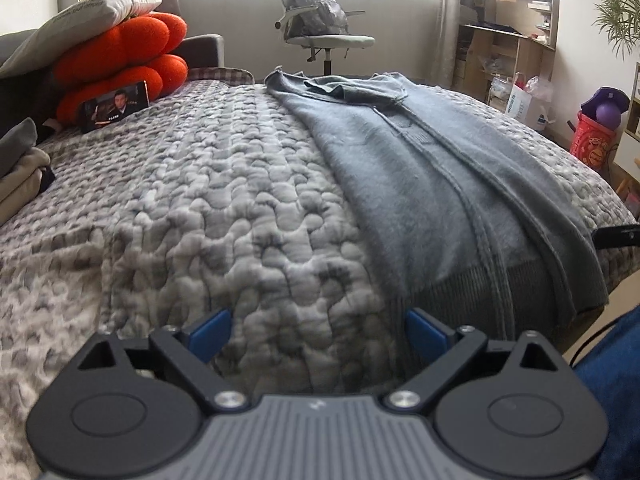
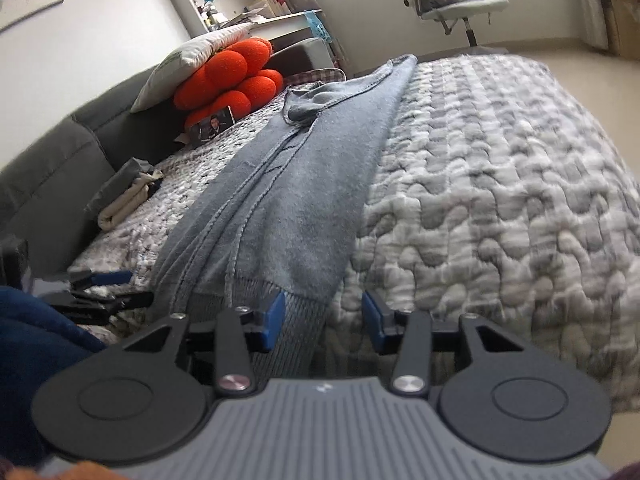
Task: Fold clothes
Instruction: 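Move both open grippers down to the sweatshirt's ribbed hem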
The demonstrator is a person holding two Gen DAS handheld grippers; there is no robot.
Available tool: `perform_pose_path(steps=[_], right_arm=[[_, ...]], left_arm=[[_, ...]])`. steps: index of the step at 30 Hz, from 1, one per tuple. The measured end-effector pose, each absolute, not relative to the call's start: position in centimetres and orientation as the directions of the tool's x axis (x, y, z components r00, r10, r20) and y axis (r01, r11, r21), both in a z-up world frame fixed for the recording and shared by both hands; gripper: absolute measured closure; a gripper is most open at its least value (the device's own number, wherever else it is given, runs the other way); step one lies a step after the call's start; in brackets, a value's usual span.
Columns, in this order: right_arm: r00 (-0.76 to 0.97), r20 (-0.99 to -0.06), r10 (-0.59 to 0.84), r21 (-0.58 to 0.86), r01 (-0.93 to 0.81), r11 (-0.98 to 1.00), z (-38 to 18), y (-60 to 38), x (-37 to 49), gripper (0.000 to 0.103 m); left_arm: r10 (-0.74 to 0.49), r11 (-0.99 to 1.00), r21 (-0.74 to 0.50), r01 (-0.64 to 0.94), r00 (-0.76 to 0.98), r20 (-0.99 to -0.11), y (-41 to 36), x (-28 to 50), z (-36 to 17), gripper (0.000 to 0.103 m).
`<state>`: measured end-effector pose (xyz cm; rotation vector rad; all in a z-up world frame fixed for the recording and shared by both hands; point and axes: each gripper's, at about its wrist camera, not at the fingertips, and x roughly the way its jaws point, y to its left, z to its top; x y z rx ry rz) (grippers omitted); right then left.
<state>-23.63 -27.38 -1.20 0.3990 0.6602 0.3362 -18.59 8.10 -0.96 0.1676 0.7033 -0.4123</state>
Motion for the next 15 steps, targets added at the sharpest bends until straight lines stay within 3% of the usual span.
perform_pose_path(steps=[5,8,15], right_arm=[[0.714,-0.479,0.51,0.593,-0.165,0.788,-2.0,-28.5,-24.1,0.055],[0.691,-0.483,0.537,0.62,-0.163,0.768,-2.4,-28.5,-24.3,0.055],[0.646,-0.471,0.601,0.679,-0.17,0.714,-3.1,-28.4,-24.0,0.055]], left_arm=[[-0.318,0.906,-0.011,0.422,0.664,-0.677,8.3,-19.0,-1.1,0.008],[-0.325,0.905,-0.028,0.424,0.649,-0.688,8.5,-19.2,-0.9,0.013],[-0.322,0.903,-0.022,0.429,0.641,-0.697,8.5,-19.7,-0.4,0.039]])
